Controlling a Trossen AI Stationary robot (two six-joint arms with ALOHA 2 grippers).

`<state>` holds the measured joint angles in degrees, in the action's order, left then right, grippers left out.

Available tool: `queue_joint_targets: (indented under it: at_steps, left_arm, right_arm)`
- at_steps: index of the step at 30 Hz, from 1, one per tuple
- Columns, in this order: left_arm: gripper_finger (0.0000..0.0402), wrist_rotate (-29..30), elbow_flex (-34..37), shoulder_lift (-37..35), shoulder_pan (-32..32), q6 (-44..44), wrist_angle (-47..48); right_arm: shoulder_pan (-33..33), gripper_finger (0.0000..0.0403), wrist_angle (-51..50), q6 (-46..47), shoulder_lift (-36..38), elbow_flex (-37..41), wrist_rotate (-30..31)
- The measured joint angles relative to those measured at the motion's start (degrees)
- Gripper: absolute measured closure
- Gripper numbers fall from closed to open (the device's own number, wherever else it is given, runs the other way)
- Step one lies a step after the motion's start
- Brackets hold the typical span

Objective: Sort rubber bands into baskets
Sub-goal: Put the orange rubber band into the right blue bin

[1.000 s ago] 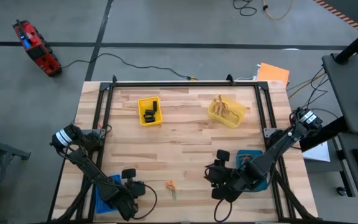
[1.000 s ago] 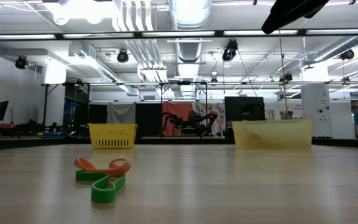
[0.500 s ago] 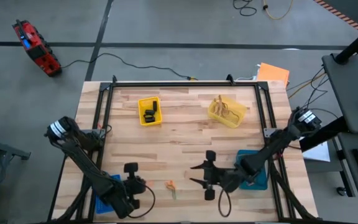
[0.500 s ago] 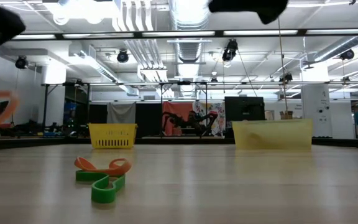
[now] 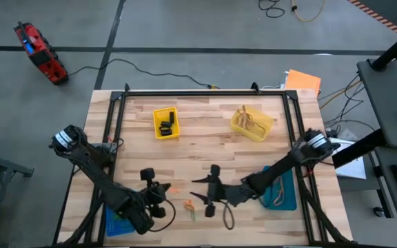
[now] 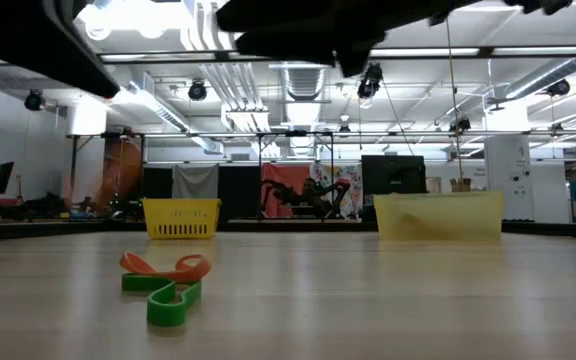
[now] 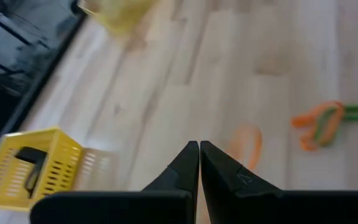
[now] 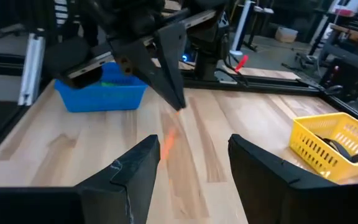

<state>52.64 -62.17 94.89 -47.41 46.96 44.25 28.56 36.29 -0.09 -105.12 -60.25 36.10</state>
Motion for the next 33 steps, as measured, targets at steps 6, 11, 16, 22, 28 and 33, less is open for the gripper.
queue_joint_targets:
  at_steps: [6,11,16,22,28,33]
  left_arm:
    - [0.0402,2.9,0.0,0.2,1.2,0.0,-0.1]
    - [0.0402,3.0,0.0,0.2,1.2,0.3,-0.3]
    - [0.0402,-2.8,0.1,0.4,1.2,0.4,-0.6]
    - [0.0401,-9.2,4.0,1.4,1.2,-1.5,-4.2]
    - [0.0401,-17.3,13.8,0.7,4.2,-11.1,-23.3]
    - [0.0402,-25.2,19.2,0.6,9.3,-18.6,-38.3]
  right_arm:
    - [-1.8,0.0216,-6.6,0.9,-6.1,-7.9,-0.1]
    - [-3.7,0.0216,-10.3,3.2,-9.0,-12.3,-2.4]
    - [-4.9,0.0216,-17.6,4.8,-10.3,-14.7,-4.5]
    - [-5.3,0.0216,-25.9,7.7,-8.7,-14.7,-4.5]
    - [-5.2,0.0216,-31.2,9.6,-7.1,-14.5,-4.9]
    - [-5.3,0.0216,-32.2,10.0,-6.7,-14.4,-5.1]
